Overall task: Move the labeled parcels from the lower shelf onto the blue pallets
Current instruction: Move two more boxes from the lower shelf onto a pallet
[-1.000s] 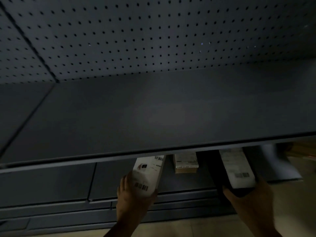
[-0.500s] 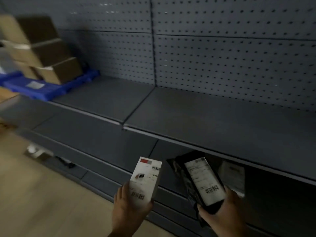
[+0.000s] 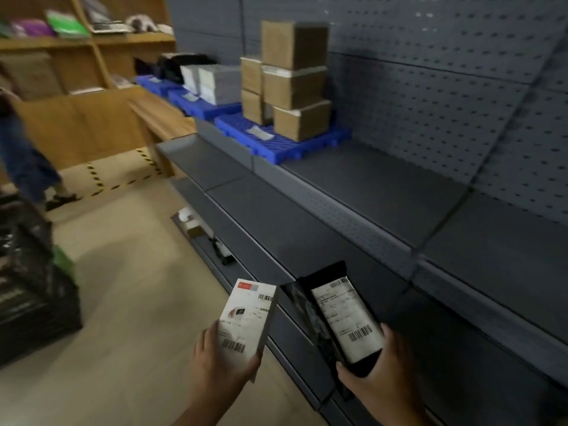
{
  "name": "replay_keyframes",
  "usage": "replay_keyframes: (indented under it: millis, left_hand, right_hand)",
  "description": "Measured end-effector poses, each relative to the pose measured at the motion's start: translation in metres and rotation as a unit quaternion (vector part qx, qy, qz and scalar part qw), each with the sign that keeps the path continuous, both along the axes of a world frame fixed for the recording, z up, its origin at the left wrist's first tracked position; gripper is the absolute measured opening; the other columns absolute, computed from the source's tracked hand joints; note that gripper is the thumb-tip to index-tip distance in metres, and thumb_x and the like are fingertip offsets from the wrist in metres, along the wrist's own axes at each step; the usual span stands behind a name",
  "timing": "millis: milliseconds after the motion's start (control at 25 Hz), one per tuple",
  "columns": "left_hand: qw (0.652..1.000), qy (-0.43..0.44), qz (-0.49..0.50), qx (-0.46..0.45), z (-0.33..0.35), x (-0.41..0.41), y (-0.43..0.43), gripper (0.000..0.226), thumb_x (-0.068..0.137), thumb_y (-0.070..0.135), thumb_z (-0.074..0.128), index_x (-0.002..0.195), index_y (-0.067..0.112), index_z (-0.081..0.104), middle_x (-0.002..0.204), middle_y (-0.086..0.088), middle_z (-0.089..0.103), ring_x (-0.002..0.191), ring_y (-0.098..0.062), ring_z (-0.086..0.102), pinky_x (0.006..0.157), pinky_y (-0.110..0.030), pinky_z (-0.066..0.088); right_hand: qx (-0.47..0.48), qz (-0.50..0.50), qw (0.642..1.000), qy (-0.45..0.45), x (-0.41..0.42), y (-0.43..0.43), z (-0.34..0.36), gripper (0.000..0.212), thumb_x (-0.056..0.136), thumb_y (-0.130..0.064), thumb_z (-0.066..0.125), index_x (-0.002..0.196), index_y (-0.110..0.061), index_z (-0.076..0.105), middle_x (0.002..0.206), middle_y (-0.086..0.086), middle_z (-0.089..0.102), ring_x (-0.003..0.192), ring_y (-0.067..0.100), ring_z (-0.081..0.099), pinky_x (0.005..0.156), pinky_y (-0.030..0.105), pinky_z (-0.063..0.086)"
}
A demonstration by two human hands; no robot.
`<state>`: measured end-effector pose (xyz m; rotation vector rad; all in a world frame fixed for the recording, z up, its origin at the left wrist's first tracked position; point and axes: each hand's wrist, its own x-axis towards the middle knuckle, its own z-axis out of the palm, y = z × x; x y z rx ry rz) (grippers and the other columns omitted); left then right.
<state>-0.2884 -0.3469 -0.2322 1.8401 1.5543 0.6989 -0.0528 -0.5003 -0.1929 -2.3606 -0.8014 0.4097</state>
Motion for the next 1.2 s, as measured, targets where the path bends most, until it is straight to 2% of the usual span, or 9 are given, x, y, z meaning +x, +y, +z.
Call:
replay_keyframes:
  millis: [240,360,440,640,760,920,1200]
  left_hand:
    - [0.994,-0.027,0.108,0.003,0.025,-0.084,0.101,0.101,0.060,0.060,0.088,0.143,0.020,0.047,0.124,0.001,0.058,0.118,-0.025,0.057,0.096,-0.039,0.046]
    - [0.990,-0.028,0.135,0.041,0.041,-0.129,0.150,0.088,0.059,0.070,0.084,0.131,0.030,0.051,0.108,0.013,0.054,0.106,-0.016,0.053,0.085,-0.035,0.042]
    - [0.986,-0.042,0.154,0.056,0.050,-0.152,0.183,0.084,0.058,0.069,0.082,0.128,0.034,0.052,0.102,0.016,0.052,0.102,-0.012,0.048,0.083,-0.033,0.039]
    - [0.979,-0.030,0.180,0.094,0.064,-0.193,0.280,0.083,0.057,0.068,0.081,0.126,0.036,0.050,0.102,0.018,0.050,0.104,-0.015,0.052,0.086,-0.033,0.039]
    - [0.979,-0.036,0.179,0.088,0.074,-0.207,0.351,0.073,0.055,0.074,0.074,0.117,0.045,0.049,0.101,0.018,0.056,0.099,-0.011,0.053,0.086,-0.036,0.045]
    - [0.980,-0.024,0.174,0.096,0.091,-0.226,0.448,0.057,0.056,0.069,0.076,0.101,0.040,0.056,0.091,0.015,0.064,0.090,-0.007,0.061,0.079,-0.040,0.054]
    - [0.981,-0.018,0.155,0.113,0.112,-0.283,0.609,0.067,0.058,0.066,0.075,0.117,0.042,0.052,0.105,0.017,0.061,0.104,-0.010,0.058,0.090,-0.038,0.051]
  right_hand:
    - [0.001,0.110,0.993,-0.052,-0.073,0.150,0.022,0.125,0.048,-0.070,0.079,0.149,-0.020,0.025,0.138,0.000,0.041,0.124,0.019,0.040,0.104,0.037,0.041]
    - [0.009,0.161,0.984,-0.068,-0.109,0.225,0.038,0.127,0.045,-0.077,0.072,0.149,-0.021,0.024,0.137,-0.002,0.040,0.122,0.018,0.042,0.103,0.036,0.041]
    - [0.019,0.181,0.980,-0.078,-0.128,0.272,0.048,0.129,0.041,-0.080,0.067,0.148,-0.020,0.026,0.137,-0.001,0.042,0.122,0.019,0.044,0.103,0.037,0.042]
    - [0.025,0.231,0.968,-0.093,-0.160,0.396,0.059,0.128,0.041,-0.081,0.064,0.147,-0.019,0.028,0.135,-0.001,0.043,0.122,0.020,0.046,0.104,0.039,0.042]
    - [0.026,0.243,0.964,-0.108,-0.173,0.477,0.057,0.128,0.043,-0.083,0.061,0.148,-0.019,0.024,0.140,-0.001,0.041,0.127,0.020,0.041,0.107,0.039,0.039]
    - [0.024,0.254,0.962,-0.091,-0.189,0.582,0.064,0.130,0.044,-0.086,0.057,0.149,-0.017,0.021,0.141,-0.001,0.040,0.128,0.021,0.041,0.107,0.039,0.040]
    - [0.024,0.241,0.966,-0.092,-0.241,0.737,0.083,0.131,0.044,-0.085,0.058,0.149,-0.015,0.023,0.141,0.002,0.042,0.128,0.023,0.043,0.104,0.041,0.043]
